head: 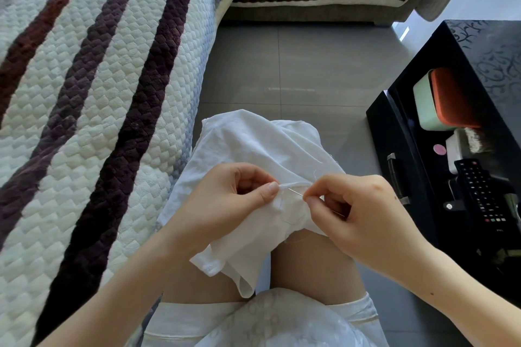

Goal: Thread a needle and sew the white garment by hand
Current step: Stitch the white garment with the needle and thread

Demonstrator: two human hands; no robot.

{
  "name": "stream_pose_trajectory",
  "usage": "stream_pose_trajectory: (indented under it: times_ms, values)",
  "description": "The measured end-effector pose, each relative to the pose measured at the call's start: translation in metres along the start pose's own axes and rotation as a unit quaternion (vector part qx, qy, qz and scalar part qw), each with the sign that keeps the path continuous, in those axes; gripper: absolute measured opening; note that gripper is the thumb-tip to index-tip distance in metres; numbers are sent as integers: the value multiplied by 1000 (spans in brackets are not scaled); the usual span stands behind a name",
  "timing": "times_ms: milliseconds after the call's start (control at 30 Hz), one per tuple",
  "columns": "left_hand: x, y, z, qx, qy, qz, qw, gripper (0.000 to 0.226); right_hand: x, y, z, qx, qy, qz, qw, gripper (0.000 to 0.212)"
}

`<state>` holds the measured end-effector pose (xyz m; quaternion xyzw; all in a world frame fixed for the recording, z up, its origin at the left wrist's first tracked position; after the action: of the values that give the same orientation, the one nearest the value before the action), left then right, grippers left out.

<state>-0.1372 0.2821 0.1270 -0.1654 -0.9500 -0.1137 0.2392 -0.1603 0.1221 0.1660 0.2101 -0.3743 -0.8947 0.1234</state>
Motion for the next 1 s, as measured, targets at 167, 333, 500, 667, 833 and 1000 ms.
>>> stream_pose_trajectory:
  times_ms: [167, 333, 500, 667, 833, 1000]
  values:
    - [1, 0, 0, 6, -2, -3, 1000, 9, 0, -3, 0, 7, -9, 11, 1000, 13]
    - [1, 0, 0, 4, -5, -4, 1000, 8, -1, -3, 1, 11, -13, 12, 1000, 13]
    - [3, 0, -1, -10, -16, -7, 1000, 7, 0, -4, 2, 12, -22, 13, 1000, 13]
    - [5, -3, -7, -41, -47, -1, 998, 10, -3, -10, 3, 34, -30, 26, 999, 14]
    - [6, -6, -10, -47, -49, 0, 998, 11, -6, -9, 2, 11, -43, 36, 998, 14]
    - [4, -2, -7, -46, -34, -18, 998, 7, -6, -5, -4, -68, -71, 50, 994, 14]
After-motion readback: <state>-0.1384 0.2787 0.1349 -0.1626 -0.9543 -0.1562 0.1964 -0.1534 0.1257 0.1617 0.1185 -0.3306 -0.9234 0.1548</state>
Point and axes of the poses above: each hand's wrist, its own x-axis away from the middle knuckle, its own y-axis out of the back of the hand, z = x × y, the point moved 6 cm from there along -x, towards the middle knuckle, and after that the axes turned 8 degrees about y, right-handed, at the moved point
